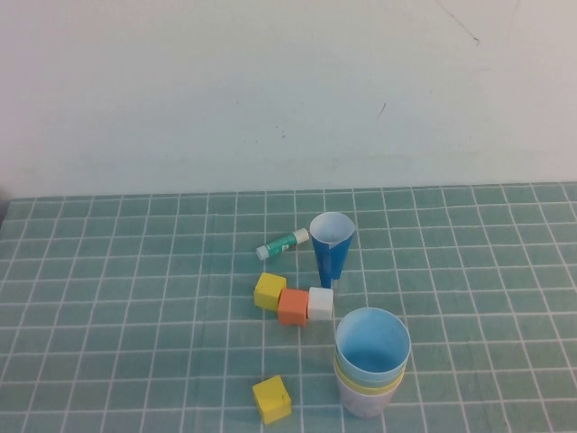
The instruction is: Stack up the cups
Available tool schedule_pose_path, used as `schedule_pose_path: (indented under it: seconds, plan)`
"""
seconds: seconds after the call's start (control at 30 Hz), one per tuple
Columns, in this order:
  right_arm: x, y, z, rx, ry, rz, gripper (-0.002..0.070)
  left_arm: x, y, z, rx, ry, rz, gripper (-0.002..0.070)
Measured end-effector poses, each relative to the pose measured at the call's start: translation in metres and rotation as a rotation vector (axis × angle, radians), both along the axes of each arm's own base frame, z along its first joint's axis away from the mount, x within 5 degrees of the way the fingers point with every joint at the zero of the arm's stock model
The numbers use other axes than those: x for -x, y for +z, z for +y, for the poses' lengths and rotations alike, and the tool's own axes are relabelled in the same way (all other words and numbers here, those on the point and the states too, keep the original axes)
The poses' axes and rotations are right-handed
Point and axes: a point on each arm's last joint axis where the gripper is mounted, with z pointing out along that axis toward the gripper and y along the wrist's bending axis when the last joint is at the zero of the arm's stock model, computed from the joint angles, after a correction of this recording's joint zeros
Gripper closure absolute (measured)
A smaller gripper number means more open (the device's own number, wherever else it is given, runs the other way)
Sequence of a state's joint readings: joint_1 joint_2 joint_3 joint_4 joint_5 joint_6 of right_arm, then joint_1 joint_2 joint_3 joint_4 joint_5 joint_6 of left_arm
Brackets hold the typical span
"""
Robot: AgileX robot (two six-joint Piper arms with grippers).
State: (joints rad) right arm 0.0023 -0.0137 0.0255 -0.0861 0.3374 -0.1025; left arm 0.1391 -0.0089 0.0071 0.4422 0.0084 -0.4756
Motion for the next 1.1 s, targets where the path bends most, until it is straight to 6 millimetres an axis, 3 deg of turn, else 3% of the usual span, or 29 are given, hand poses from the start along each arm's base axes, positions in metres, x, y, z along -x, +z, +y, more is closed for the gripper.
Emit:
schedule_pose_path:
  seconds: [0.4, 0.83, 1.1]
  plan:
    - [0.0, 0.0, 0.0, 0.002, 0.0, 0.002, 0.0678, 0.002, -0.021, 0.006, 0.158, 0.075, 0.167, 0.0677]
    - [0.0, 0.0, 0.0, 0.001, -0.001, 0.002, 0.0678, 0.002, -0.025, 0.006, 0.198, 0.074, 0.204, 0.0677]
    - [0.0, 0.0, 0.0, 0.001, -0.001, 0.002, 0.0678, 0.002, -0.031, -0.003, 0.172, -0.021, 0.291, 0.0677]
